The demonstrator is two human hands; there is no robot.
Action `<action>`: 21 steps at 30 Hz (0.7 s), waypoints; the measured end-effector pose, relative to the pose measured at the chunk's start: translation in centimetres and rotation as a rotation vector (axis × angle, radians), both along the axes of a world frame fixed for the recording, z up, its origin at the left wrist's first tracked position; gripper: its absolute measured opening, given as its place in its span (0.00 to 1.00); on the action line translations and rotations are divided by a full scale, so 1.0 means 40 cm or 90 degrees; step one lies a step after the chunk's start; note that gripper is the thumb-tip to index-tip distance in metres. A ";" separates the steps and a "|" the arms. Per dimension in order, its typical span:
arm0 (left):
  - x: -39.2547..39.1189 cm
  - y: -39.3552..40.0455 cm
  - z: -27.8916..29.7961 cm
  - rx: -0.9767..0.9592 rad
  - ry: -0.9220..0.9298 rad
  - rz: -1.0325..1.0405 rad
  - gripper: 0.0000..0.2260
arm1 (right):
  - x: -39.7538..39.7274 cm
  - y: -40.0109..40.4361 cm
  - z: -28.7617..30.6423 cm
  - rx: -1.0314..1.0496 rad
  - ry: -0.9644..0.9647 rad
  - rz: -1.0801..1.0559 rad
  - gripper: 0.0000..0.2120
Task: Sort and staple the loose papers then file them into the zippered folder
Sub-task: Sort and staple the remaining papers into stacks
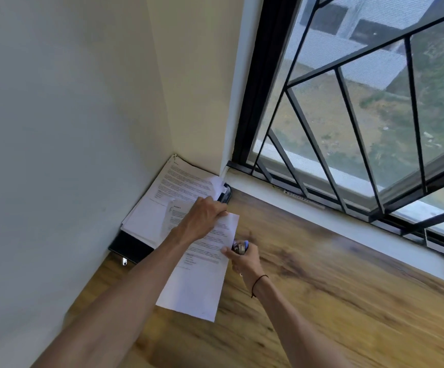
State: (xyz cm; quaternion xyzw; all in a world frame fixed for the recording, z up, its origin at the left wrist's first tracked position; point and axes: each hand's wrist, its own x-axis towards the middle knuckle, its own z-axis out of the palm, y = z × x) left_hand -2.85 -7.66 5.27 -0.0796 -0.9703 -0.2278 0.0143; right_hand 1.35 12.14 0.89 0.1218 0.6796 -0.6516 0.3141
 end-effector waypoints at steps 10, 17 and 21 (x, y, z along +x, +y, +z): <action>0.101 -0.157 -0.036 0.145 0.031 0.282 0.20 | -0.121 -0.152 -0.001 -0.020 -0.002 -0.172 0.16; 0.217 -0.274 -0.090 0.111 -0.036 0.481 0.19 | -0.214 -0.272 -0.021 0.025 -0.049 -0.183 0.13; 0.241 -0.286 -0.102 0.139 -0.050 0.613 0.20 | -0.244 -0.333 -0.025 0.051 -0.038 -0.203 0.07</action>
